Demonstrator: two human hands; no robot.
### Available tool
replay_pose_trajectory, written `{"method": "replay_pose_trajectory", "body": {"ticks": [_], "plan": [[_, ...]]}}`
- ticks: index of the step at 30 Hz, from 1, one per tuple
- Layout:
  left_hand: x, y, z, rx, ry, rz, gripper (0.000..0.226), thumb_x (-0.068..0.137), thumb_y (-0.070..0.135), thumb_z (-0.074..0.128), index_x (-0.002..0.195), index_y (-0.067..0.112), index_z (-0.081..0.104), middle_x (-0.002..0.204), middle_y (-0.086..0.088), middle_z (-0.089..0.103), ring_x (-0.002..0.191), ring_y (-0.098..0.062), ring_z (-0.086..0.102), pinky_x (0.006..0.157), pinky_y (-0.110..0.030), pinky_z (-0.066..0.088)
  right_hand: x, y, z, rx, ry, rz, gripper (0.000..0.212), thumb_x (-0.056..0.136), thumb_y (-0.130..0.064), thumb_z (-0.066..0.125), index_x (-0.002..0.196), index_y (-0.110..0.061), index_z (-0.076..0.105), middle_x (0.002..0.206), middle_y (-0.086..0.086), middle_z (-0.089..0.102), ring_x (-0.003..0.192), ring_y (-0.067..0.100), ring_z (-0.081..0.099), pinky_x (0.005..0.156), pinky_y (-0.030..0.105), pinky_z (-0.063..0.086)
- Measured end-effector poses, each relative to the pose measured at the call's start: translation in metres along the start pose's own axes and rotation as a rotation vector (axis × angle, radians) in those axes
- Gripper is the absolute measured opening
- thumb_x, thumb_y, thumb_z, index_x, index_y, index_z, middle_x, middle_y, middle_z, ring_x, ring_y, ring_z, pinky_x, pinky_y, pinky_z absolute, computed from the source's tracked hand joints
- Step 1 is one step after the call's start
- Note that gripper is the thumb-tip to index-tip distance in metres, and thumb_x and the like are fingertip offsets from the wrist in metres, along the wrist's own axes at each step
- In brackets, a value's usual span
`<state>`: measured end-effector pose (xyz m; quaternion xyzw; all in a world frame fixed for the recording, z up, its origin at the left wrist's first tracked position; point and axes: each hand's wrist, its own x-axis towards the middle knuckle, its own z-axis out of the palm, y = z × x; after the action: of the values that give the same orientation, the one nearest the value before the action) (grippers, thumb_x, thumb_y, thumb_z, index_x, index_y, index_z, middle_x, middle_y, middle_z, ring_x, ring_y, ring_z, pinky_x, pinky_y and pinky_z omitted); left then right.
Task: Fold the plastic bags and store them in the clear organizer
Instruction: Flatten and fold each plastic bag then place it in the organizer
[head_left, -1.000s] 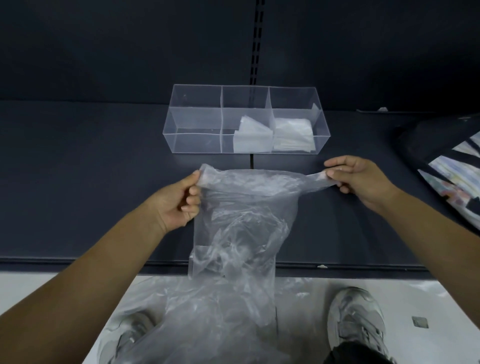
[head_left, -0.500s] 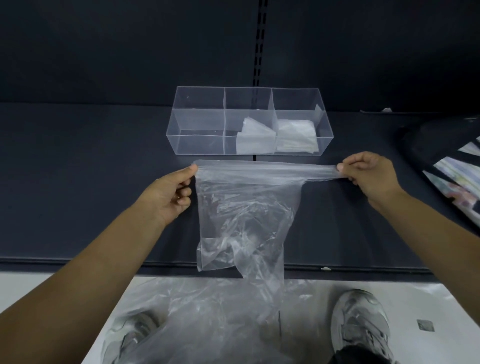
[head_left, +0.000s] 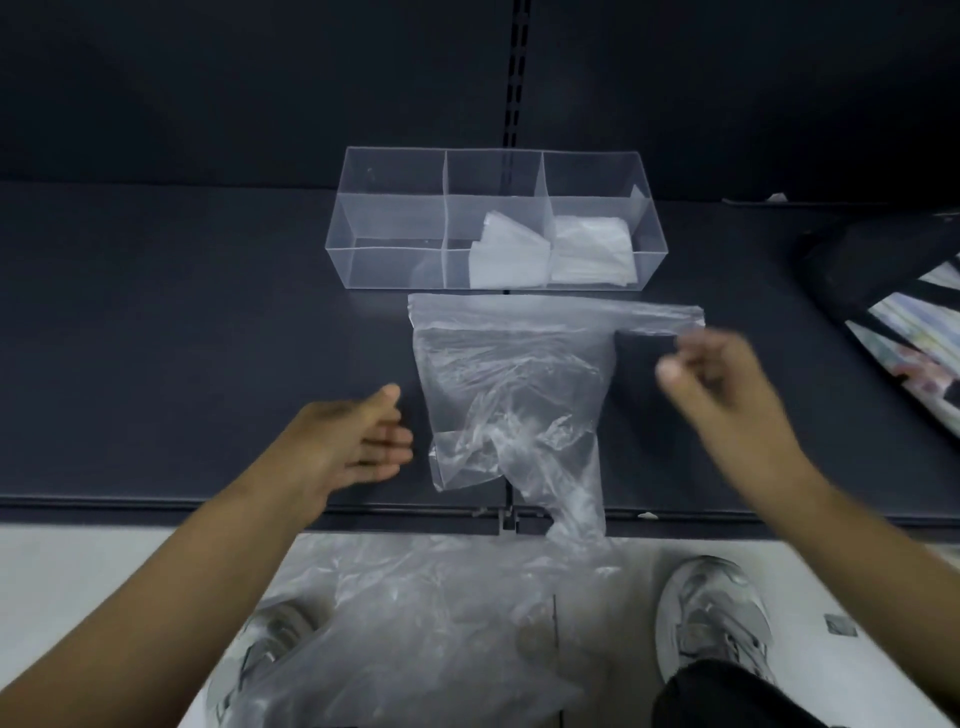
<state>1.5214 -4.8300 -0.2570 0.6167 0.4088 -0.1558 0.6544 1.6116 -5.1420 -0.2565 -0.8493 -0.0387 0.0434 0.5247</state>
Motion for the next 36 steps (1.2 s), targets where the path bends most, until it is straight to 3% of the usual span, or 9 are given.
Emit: {"method": "replay_pose_trajectory", "body": {"ticks": [3, 5, 8, 11, 15, 22, 25, 29, 36], "plan": [[-0.024, -0.027, 0.003, 0.013, -0.131, -0.073, 0.054, 0.071, 0.048, 0.069, 0.098, 0.002, 0.068, 0.086, -0.016, 0.074, 0.079, -0.027, 0.073, 0.055, -0.025, 0.057, -0.074, -0.009, 0.016, -0.018, -0.355, 0.184, 0.065, 0.056, -0.063, 0.076, 0.11, -0.038, 0.051, 0.105, -0.009, 0.055, 0.087, -0.004, 0.053, 0.073, 0.008, 0.042], [-0.03, -0.035, 0.008, -0.043, -0.183, -0.097, 0.054, 0.067, 0.046, 0.071, 0.099, 0.002, 0.069, 0.09, -0.016, 0.074, 0.083, -0.027, 0.073, 0.057, -0.025, 0.057, -0.096, -0.01, 0.028, -0.174, -0.398, 0.218, 0.067, 0.046, -0.068, 0.07, 0.104, -0.04, 0.051, 0.101, -0.016, 0.052, 0.088, -0.002, 0.051, 0.073, 0.013, 0.041], [-0.029, -0.035, 0.018, -0.124, -0.193, -0.11, 0.048, 0.069, 0.039, 0.073, 0.099, 0.003, 0.069, 0.091, -0.015, 0.074, 0.083, -0.026, 0.073, 0.057, -0.024, 0.057, -0.093, -0.014, 0.042, -0.241, -0.289, 0.176, 0.045, 0.056, -0.064, 0.071, 0.088, -0.037, 0.056, 0.092, -0.015, 0.05, 0.081, 0.003, 0.053, 0.074, 0.019, 0.041], [-0.026, -0.034, 0.024, -0.164, -0.155, -0.092, 0.03, 0.079, 0.025, 0.071, 0.099, 0.002, 0.07, 0.088, -0.016, 0.074, 0.079, -0.024, 0.074, 0.055, -0.022, 0.056, -0.084, -0.012, 0.046, -0.173, -0.239, 0.079, 0.018, 0.077, -0.034, 0.074, 0.074, -0.024, 0.059, 0.085, -0.009, 0.051, 0.073, 0.005, 0.053, 0.07, 0.016, 0.041], [-0.02, -0.032, 0.014, -0.194, -0.038, -0.049, 0.016, 0.087, 0.016, 0.066, 0.093, 0.002, 0.068, 0.079, -0.015, 0.074, 0.068, -0.021, 0.073, 0.05, -0.02, 0.054, -0.061, 0.008, 0.019, -0.162, 0.014, 0.066, 0.017, 0.083, -0.01, 0.07, 0.075, -0.022, 0.063, 0.083, -0.001, 0.061, 0.07, 0.005, 0.059, 0.063, 0.008, 0.042], [-0.019, -0.038, 0.003, -0.066, 0.01, 0.039, 0.017, 0.09, 0.014, 0.062, 0.086, -0.003, 0.065, 0.072, -0.015, 0.073, 0.061, -0.02, 0.072, 0.047, -0.019, 0.053, -0.032, 0.038, -0.022, -0.331, 0.347, 0.119, 0.034, 0.08, -0.04, 0.072, 0.07, -0.019, 0.046, 0.059, 0.001, 0.054, 0.051, 0.017, 0.049, 0.05, 0.024, 0.039], [-0.02, -0.042, 0.003, -0.03, 0.021, 0.063, 0.018, 0.088, 0.013, 0.063, 0.088, -0.005, 0.066, 0.074, -0.018, 0.073, 0.064, -0.025, 0.072, 0.048, -0.02, 0.054, -0.032, 0.039, -0.027, -0.307, 0.132, 0.17, 0.041, 0.072, -0.035, 0.08, 0.098, -0.026, 0.05, 0.079, -0.009, 0.058, 0.069, 0.007, 0.058, 0.057, 0.015, 0.041], [-0.02, -0.044, 0.002, -0.005, 0.028, 0.084, 0.017, 0.089, 0.012, 0.063, 0.088, -0.005, 0.066, 0.075, -0.018, 0.073, 0.065, -0.026, 0.072, 0.048, -0.02, 0.054, -0.037, 0.038, -0.042, -0.158, -0.279, 0.145, 0.09, 0.076, -0.014, 0.079, 0.141, -0.043, 0.024, 0.1, -0.017, 0.059, 0.09, -0.005, 0.058, 0.076, 0.005, 0.041], [-0.017, -0.047, 0.001, 0.009, 0.032, 0.088, 0.016, 0.089, 0.012, 0.063, 0.089, -0.004, 0.066, 0.077, -0.019, 0.073, 0.066, -0.027, 0.073, 0.048, -0.022, 0.055, -0.033, 0.033, -0.058, 0.403, -0.299, 0.322, 0.049, 0.081, 0.005, 0.062, 0.127, -0.011, 0.055, 0.094, 0.002, 0.072, 0.079, 0.008, 0.062, 0.066, 0.017, 0.05]]}}
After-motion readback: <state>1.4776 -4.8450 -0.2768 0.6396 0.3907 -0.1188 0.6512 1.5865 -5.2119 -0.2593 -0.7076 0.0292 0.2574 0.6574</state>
